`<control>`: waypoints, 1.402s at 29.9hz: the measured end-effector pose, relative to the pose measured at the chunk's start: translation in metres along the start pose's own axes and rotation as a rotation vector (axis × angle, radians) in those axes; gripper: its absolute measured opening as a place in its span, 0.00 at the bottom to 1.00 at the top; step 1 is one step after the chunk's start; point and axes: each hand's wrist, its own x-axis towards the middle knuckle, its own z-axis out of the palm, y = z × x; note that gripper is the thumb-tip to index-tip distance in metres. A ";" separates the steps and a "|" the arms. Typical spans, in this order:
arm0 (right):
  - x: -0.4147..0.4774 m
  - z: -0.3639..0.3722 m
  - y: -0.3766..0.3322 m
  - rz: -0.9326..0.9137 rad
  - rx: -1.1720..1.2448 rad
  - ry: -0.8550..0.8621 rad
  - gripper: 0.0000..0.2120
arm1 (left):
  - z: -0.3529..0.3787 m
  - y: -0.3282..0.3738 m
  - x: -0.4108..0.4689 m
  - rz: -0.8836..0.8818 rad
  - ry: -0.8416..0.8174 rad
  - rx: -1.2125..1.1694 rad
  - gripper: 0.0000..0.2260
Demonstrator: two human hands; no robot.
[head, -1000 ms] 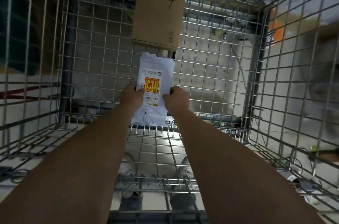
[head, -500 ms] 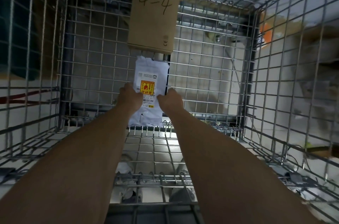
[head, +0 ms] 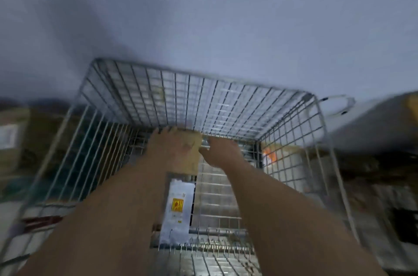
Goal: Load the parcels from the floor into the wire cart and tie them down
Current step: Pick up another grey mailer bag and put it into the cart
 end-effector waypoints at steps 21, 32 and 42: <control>-0.435 -0.497 -0.034 -0.094 -0.125 0.887 0.38 | -0.561 0.098 -0.373 -0.165 0.669 0.096 0.32; -0.508 -0.515 -0.144 -0.308 -0.147 0.939 0.37 | -0.592 0.039 -0.504 -0.348 0.752 0.085 0.34; -0.537 -0.462 -0.394 -0.638 -0.219 0.867 0.37 | -0.534 -0.190 -0.681 -0.738 0.738 0.059 0.34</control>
